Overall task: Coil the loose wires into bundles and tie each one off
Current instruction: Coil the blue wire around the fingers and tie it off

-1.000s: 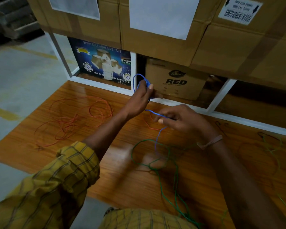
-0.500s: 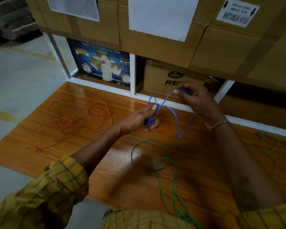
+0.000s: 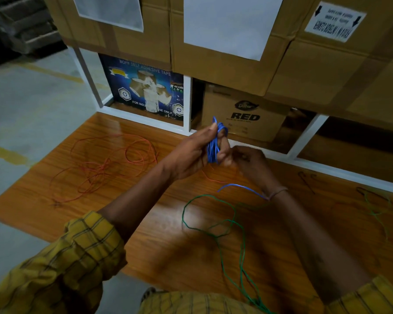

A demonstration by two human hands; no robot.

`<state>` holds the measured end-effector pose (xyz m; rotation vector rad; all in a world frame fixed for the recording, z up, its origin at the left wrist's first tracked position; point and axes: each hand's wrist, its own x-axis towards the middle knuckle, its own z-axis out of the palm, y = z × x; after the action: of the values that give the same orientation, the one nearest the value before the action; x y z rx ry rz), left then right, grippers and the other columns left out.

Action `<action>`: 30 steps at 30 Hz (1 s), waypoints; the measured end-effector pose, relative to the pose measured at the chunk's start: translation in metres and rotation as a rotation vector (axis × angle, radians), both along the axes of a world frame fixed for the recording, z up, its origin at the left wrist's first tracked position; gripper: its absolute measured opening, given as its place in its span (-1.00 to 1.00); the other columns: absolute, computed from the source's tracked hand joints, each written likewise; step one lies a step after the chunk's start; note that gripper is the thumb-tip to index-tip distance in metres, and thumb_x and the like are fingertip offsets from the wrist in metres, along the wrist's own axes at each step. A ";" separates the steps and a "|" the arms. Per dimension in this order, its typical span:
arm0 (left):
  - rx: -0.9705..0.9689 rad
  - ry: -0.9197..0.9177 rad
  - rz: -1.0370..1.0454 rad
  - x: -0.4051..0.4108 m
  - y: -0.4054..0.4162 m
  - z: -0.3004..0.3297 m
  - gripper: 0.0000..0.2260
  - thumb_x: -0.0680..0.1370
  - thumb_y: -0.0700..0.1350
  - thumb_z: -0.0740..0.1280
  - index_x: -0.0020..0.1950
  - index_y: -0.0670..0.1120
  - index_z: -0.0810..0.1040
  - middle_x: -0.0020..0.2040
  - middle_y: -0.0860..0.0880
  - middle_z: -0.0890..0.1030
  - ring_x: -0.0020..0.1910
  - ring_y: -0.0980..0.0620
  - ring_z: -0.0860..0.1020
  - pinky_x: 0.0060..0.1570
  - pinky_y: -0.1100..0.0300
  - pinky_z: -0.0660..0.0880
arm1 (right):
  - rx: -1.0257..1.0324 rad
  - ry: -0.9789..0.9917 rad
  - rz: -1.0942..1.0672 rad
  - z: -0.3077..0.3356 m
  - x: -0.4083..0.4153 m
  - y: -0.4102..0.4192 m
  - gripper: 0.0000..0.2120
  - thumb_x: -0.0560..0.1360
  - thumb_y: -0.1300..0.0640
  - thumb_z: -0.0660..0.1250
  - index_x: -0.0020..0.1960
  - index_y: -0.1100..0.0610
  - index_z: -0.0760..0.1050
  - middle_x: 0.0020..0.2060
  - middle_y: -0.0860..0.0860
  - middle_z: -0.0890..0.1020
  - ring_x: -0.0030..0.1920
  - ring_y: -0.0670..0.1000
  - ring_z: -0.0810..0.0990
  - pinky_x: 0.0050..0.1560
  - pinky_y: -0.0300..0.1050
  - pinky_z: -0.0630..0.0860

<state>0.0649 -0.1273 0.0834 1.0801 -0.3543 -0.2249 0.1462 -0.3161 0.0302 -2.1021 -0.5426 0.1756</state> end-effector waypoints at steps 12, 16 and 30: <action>0.424 -0.064 0.539 0.043 0.026 -0.011 -0.56 0.79 0.06 0.04 0.40 -0.26 0.44 0.44 -0.04 0.61 0.49 0.02 0.51 0.57 -0.03 0.33 | -0.217 0.363 0.456 0.005 -0.051 0.016 -0.82 0.58 0.17 0.44 0.00 -0.08 0.50 -0.43 -0.11 0.57 -0.57 -0.08 0.46 -0.52 -0.15 0.41; 0.857 -0.133 0.470 0.042 0.035 -0.024 -0.74 0.77 0.19 0.06 0.26 0.11 0.44 0.32 -0.09 0.60 0.31 0.03 0.57 0.39 -0.05 0.48 | -0.170 0.456 0.478 0.045 -0.039 0.008 -0.68 0.59 0.24 0.42 0.32 0.21 0.49 -0.37 0.02 0.62 -0.60 -0.11 0.45 -0.62 -0.25 0.41; 1.011 -0.185 0.162 0.030 0.025 -0.038 -0.70 0.79 0.07 0.09 0.13 -0.18 0.32 -0.20 -0.06 0.63 -0.32 0.14 0.50 -0.17 0.18 0.42 | 0.442 0.917 0.269 0.083 0.009 -0.030 -0.86 0.59 0.27 0.24 0.13 0.24 0.50 -0.38 0.05 0.45 -0.58 -0.19 0.31 -0.63 -0.36 0.21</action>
<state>0.0950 -0.1026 0.0455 2.1277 -0.3142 -0.1540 0.1549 -0.3456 0.1132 -1.3127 -0.2553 1.0122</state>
